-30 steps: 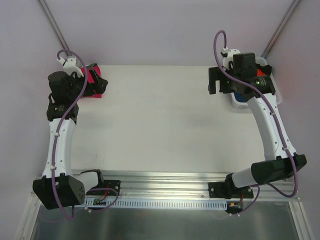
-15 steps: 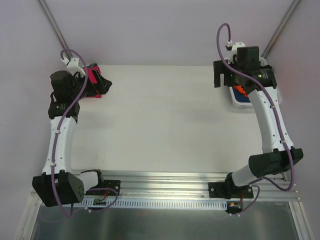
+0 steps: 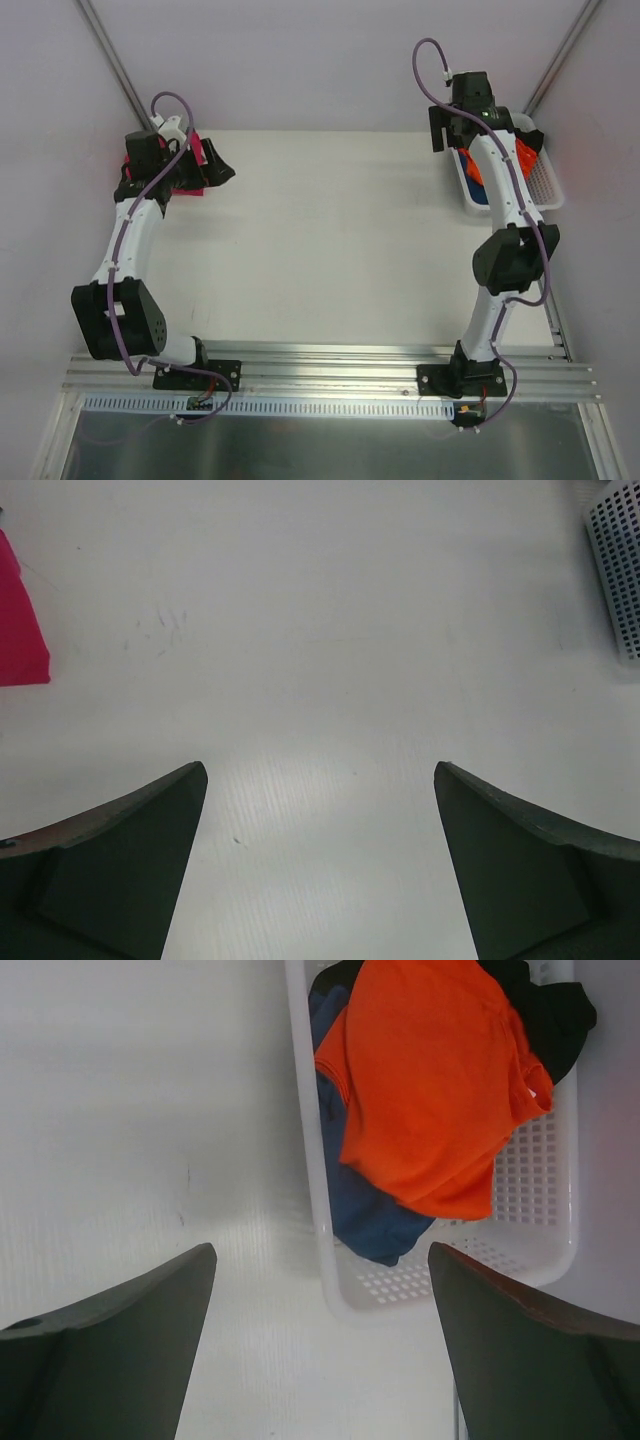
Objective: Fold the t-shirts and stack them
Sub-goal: Grab the tshirt from the pile, then move the tshirt to the center of the board
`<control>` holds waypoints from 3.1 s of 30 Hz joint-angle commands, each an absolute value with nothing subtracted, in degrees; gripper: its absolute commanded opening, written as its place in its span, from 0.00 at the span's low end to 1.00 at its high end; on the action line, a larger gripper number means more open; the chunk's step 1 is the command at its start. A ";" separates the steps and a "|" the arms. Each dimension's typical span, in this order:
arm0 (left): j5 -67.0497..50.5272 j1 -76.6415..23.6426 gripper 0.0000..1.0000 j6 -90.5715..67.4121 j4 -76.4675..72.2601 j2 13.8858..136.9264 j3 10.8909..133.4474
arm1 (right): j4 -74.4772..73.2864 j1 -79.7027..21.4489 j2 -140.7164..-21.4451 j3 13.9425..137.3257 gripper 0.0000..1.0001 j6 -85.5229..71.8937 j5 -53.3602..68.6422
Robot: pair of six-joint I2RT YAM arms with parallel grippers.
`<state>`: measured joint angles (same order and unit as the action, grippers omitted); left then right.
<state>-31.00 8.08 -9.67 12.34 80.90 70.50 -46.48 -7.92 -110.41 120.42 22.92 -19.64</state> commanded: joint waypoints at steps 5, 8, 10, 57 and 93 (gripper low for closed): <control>-41.30 5.81 0.99 -11.25 14.06 88.59 74.53 | -44.23 -1.41 -119.87 131.13 0.87 21.88 -25.57; -39.91 4.13 0.99 -9.49 14.50 89.12 74.44 | -41.59 -1.14 -124.79 133.84 0.79 23.73 -28.11; -40.25 3.61 0.99 -10.19 14.50 89.21 74.44 | -39.83 -0.71 -127.00 134.21 0.75 22.77 -29.88; -39.46 -3.95 0.99 -11.60 15.73 87.37 66.45 | -28.48 -0.18 -146.33 145.55 0.55 16.96 -33.05; -31.37 -4.75 0.99 -10.02 15.64 85.43 68.64 | -36.38 -4.56 -113.31 133.60 0.01 20.47 -20.69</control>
<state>-32.10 -5.74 -10.68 15.79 88.66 66.72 -34.72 -1.10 -125.14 133.67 18.76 -26.63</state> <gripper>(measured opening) 0.992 0.015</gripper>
